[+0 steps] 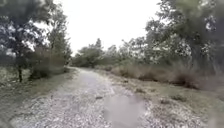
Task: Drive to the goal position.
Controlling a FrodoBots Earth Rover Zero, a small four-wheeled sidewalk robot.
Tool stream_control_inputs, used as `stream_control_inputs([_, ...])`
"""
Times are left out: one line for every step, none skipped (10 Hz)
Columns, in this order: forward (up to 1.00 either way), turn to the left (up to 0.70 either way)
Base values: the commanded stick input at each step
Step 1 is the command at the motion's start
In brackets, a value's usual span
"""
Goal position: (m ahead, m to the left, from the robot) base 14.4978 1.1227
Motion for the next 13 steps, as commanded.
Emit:
stream_control_inputs([0.3, 0.0])
stream_control_inputs([0.3, 0.0])
stream_control_inputs([0.3, 0.0])
stream_control_inputs([0.3, 0.0])
stream_control_inputs([0.3, 0.0])
stream_control_inputs([0.3, 0.0])
stream_control_inputs([0.3, 0.0])
stream_control_inputs([0.3, 0.0])
stream_control_inputs([0.3, 0.0])
stream_control_inputs([0.3, 0.0])
stream_control_inputs([0.3, 0.0])
stream_control_inputs([0.3, 0.0])
stream_control_inputs([0.3, 0.0])
